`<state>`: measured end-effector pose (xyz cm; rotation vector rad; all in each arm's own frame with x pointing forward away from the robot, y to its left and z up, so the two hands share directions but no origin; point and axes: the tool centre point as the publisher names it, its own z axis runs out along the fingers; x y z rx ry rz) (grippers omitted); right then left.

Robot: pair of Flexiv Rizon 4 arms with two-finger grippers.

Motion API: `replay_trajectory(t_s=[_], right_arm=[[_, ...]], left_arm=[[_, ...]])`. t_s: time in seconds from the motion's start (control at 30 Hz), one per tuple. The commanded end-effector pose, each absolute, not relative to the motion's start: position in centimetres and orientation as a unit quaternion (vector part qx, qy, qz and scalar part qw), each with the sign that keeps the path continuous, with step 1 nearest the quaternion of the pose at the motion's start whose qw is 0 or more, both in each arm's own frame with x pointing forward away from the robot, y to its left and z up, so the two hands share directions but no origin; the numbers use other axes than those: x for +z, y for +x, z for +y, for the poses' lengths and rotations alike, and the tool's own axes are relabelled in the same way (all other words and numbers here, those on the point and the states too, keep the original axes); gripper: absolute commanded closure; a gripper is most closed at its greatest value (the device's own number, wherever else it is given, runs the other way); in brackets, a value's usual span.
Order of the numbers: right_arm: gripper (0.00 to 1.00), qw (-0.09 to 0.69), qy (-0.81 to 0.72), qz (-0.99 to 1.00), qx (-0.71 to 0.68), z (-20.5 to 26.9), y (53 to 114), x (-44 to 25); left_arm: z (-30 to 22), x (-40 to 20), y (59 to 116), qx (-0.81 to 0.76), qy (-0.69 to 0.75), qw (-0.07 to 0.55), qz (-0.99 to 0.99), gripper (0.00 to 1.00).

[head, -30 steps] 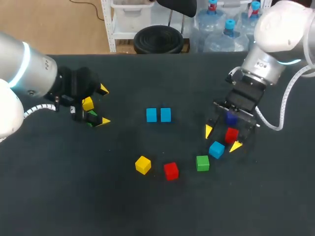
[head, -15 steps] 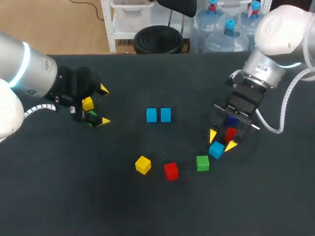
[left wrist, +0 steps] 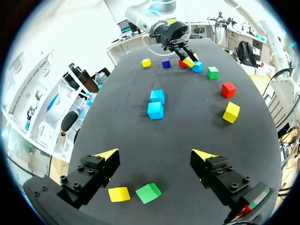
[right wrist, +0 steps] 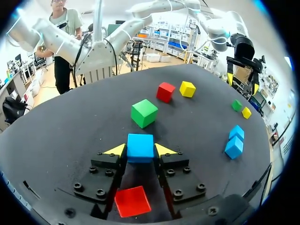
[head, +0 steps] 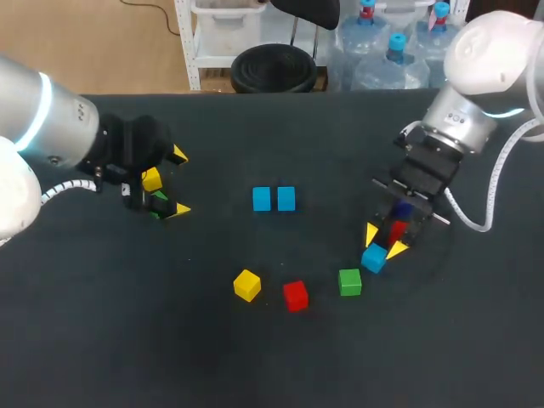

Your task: Place the blue cubes, place green cubes on the blue cubes, place the yellow cubes on the green cubes, then place the red cubes on the yellow cubes, and place purple cube on the red cubes.

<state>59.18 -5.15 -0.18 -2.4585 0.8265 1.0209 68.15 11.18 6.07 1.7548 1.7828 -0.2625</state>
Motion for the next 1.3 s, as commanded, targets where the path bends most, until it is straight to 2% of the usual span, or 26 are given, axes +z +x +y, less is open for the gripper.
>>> replay_trajectory(t_s=[0.03,0.33,0.57,1.0,1.3], right_arm=[[1.00,0.172,-0.868,0.298,0.357,-5.0,59.2,0.3],[1.00,0.176,-0.839,0.404,0.321,-3.1,59.4,4.8],[1.00,0.167,-0.828,0.479,0.239,-1.1,58.5,6.3],[1.00,0.218,-0.711,0.640,0.195,1.6,61.7,6.0],[1.00,0.247,-0.670,0.672,0.196,2.0,65.0,4.1]], left_arm=[[11.4,6.0,68.1,-0.102,0.665,0.311,0.671,0.00],[11.4,6.0,68.1,-0.102,0.665,0.311,0.671,0.00],[11.4,6.0,68.1,-0.102,0.665,0.311,0.671,0.00],[11.4,6.0,68.1,-0.102,0.665,0.311,0.671,0.00],[11.4,6.0,68.1,-0.102,0.665,0.311,0.671,0.00]])
